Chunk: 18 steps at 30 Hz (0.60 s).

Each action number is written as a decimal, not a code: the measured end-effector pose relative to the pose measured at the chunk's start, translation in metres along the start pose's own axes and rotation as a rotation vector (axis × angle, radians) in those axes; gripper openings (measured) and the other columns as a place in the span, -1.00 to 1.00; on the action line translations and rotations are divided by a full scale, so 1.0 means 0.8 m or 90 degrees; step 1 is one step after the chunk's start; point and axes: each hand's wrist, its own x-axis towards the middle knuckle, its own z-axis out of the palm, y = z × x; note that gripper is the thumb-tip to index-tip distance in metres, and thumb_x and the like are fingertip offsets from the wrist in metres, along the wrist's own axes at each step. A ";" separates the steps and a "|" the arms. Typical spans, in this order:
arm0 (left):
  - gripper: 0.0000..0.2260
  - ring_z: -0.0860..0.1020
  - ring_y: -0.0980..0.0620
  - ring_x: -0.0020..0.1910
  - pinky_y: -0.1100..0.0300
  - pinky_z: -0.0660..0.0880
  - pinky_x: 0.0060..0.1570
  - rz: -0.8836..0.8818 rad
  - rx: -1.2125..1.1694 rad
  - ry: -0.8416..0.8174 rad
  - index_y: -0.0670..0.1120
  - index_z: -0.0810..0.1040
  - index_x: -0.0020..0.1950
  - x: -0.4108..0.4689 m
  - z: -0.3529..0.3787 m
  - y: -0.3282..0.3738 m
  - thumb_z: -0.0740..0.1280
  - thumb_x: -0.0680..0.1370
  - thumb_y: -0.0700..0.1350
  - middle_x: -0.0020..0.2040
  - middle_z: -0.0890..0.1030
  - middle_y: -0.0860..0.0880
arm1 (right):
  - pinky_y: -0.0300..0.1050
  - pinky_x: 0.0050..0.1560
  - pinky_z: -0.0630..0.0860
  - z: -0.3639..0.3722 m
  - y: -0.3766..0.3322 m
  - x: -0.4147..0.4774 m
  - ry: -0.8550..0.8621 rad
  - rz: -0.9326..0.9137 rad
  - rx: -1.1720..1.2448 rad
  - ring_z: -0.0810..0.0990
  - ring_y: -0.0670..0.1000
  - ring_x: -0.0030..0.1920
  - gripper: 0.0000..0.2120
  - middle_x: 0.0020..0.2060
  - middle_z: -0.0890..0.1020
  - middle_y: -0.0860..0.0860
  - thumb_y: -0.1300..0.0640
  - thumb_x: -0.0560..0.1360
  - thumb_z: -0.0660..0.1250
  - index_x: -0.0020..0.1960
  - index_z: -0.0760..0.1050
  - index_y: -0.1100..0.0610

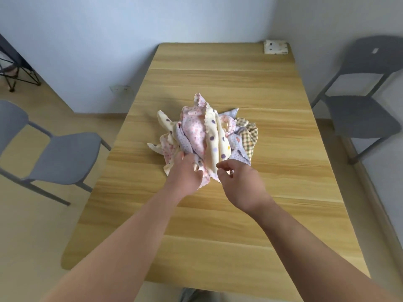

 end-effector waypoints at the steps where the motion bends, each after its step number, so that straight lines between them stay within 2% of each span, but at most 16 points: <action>1: -0.79 0.45 -0.07 0.14 0.14 0.36 0.05 0.005 -0.004 0.031 -0.04 0.43 0.22 0.001 0.005 -0.002 0.33 0.60 -0.09 0.49 0.27 -0.10 | -0.33 -0.47 0.38 0.005 0.011 0.001 0.016 -0.027 0.004 0.51 -0.20 -0.48 -0.75 -0.11 0.63 -0.13 0.04 0.64 0.23 0.27 0.57 0.01; 4: -0.89 0.43 -0.03 0.08 0.15 0.31 -0.05 0.037 -0.033 0.105 -0.01 0.41 -0.04 0.004 0.021 -0.011 0.34 0.56 -0.12 0.29 0.40 -0.04 | -0.29 -0.43 0.47 0.017 0.037 0.001 0.058 -0.095 0.016 0.61 -0.13 -0.35 -0.74 0.27 0.61 -0.08 0.04 0.64 0.24 0.29 0.56 0.02; 5: -0.91 0.44 -0.03 0.09 0.16 0.30 -0.12 0.054 -0.027 0.127 -0.02 0.42 -0.07 0.006 0.028 -0.015 0.33 0.55 -0.14 0.23 0.43 -0.02 | -0.32 -0.39 0.48 0.020 0.045 0.000 0.073 -0.118 -0.002 0.62 -0.15 -0.28 -0.73 0.33 0.58 -0.11 0.04 0.64 0.24 0.30 0.56 0.02; 7: -0.96 0.47 -0.03 0.10 0.21 0.28 -0.23 0.088 -0.034 0.176 -0.07 0.47 -0.07 0.004 0.041 -0.022 0.32 0.54 -0.15 0.18 0.45 0.00 | -0.40 -0.30 0.44 0.027 0.063 -0.006 0.110 -0.160 -0.008 0.60 -0.23 -0.20 -0.71 0.30 0.59 -0.13 0.04 0.64 0.24 0.32 0.56 0.04; 8: -0.95 0.48 -0.03 0.16 0.24 0.33 -0.18 0.106 -0.055 0.192 -0.05 0.51 -0.01 0.005 0.046 -0.025 0.33 0.54 -0.14 0.23 0.46 0.01 | -0.40 -0.27 0.43 0.030 0.071 -0.007 0.124 -0.178 -0.007 0.61 -0.21 -0.19 -0.70 0.27 0.61 -0.11 0.05 0.64 0.24 0.32 0.56 0.05; 9: -0.82 0.46 -0.04 0.29 0.21 0.42 -0.02 0.131 -0.072 0.198 -0.02 0.56 0.14 0.003 0.050 -0.035 0.35 0.54 -0.12 0.34 0.44 0.00 | -0.34 -0.23 0.45 0.039 0.079 -0.015 0.145 -0.201 -0.015 0.63 -0.15 -0.15 -0.70 0.24 0.63 -0.10 0.05 0.63 0.24 0.32 0.56 0.06; 10: -0.62 0.38 -0.02 0.43 0.14 0.41 0.24 0.139 -0.099 0.193 -0.01 0.51 0.37 0.006 0.044 -0.034 0.38 0.55 -0.10 0.47 0.37 0.03 | -0.28 -0.18 0.45 0.036 0.080 -0.013 0.153 -0.203 -0.017 0.66 -0.07 -0.10 -0.70 0.21 0.64 -0.09 0.05 0.63 0.24 0.31 0.56 0.06; 11: -0.43 0.28 0.01 0.52 0.07 0.31 0.42 0.153 -0.120 0.189 -0.01 0.37 0.54 0.003 0.041 -0.038 0.41 0.54 -0.10 0.56 0.27 0.06 | -0.24 -0.14 0.45 0.041 0.085 -0.021 0.175 -0.211 -0.022 0.66 -0.03 -0.05 -0.70 0.20 0.65 -0.08 0.06 0.62 0.25 0.31 0.57 0.06; 12: -0.34 0.22 0.03 0.56 0.01 0.24 0.50 0.170 -0.145 0.193 -0.01 0.26 0.61 -0.001 0.034 -0.038 0.42 0.54 -0.12 0.60 0.20 0.09 | -0.22 -0.12 0.44 0.045 0.088 -0.027 0.193 -0.214 -0.024 0.66 -0.01 -0.02 -0.71 0.19 0.65 -0.08 0.06 0.62 0.25 0.30 0.57 0.07; 13: -0.31 0.22 0.03 0.56 -0.01 0.23 0.52 0.186 -0.169 0.207 0.00 0.22 0.63 -0.003 0.023 -0.038 0.42 0.54 -0.14 0.61 0.18 0.09 | -0.22 -0.15 0.45 0.048 0.090 -0.035 0.208 -0.212 -0.020 0.65 -0.01 -0.03 -0.71 0.18 0.65 -0.08 0.07 0.62 0.26 0.30 0.57 0.07; 15: -0.32 0.26 0.04 0.54 0.12 0.24 0.47 0.216 -0.206 0.244 -0.02 0.22 0.63 -0.007 -0.006 -0.033 0.40 0.54 -0.19 0.61 0.19 0.06 | -0.25 -0.20 0.47 0.056 0.092 -0.056 0.223 -0.197 -0.006 0.65 -0.04 -0.06 -0.72 0.16 0.65 -0.08 0.07 0.62 0.27 0.29 0.58 0.07; 17: -0.34 0.34 0.06 0.49 0.24 0.24 0.39 0.257 -0.232 0.285 -0.04 0.26 0.61 -0.021 -0.042 -0.024 0.39 0.54 -0.18 0.59 0.22 0.06 | -0.22 -0.15 0.47 0.061 0.088 -0.080 0.240 -0.198 -0.024 0.64 -0.04 -0.01 -0.73 0.15 0.66 -0.07 0.07 0.62 0.27 0.27 0.59 0.06; 18: -0.34 0.43 0.07 0.41 0.22 0.29 0.38 0.283 -0.241 0.295 -0.04 0.28 0.61 -0.025 -0.054 -0.021 0.40 0.52 -0.18 0.58 0.23 0.08 | -0.21 -0.12 0.47 0.063 0.087 -0.087 0.244 -0.197 -0.029 0.64 -0.04 0.02 -0.74 0.14 0.67 -0.07 0.07 0.62 0.28 0.27 0.59 0.05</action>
